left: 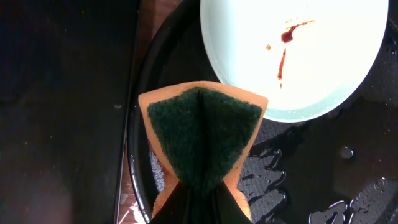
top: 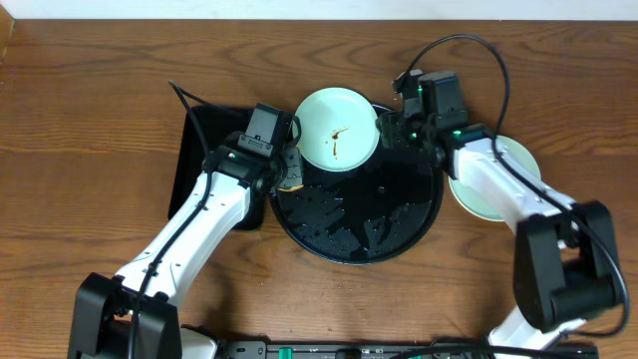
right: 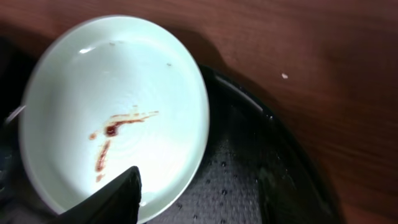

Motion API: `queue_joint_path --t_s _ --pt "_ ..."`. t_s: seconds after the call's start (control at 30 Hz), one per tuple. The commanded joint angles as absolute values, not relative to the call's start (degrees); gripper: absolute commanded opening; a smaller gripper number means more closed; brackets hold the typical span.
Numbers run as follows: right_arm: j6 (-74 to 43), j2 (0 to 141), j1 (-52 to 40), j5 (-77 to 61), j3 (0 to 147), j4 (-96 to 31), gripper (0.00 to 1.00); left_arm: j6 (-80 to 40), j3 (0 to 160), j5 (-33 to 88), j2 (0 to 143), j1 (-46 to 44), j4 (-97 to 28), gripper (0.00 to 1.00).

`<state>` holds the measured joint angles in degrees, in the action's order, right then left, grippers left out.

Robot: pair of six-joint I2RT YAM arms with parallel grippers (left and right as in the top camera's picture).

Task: Clean dirty plates on tray and stack at the side
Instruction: 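Move the right gripper to the last light-blue plate rim and pull it center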

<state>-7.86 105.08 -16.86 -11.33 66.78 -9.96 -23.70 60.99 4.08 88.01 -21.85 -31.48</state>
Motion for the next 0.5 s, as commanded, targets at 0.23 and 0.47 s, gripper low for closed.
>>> queue_joint_path --t_s 0.23,0.47 --pt "-18.44 114.04 -18.00 -11.42 67.11 -6.17 0.50 -22.74 60.97 3.40 87.61 -21.76 -31.46 0.08" --pt "-18.41 115.15 -19.40 -11.42 67.11 -6.55 0.24 -22.74 60.97 3.40 87.61 -21.76 -31.51 0.08"
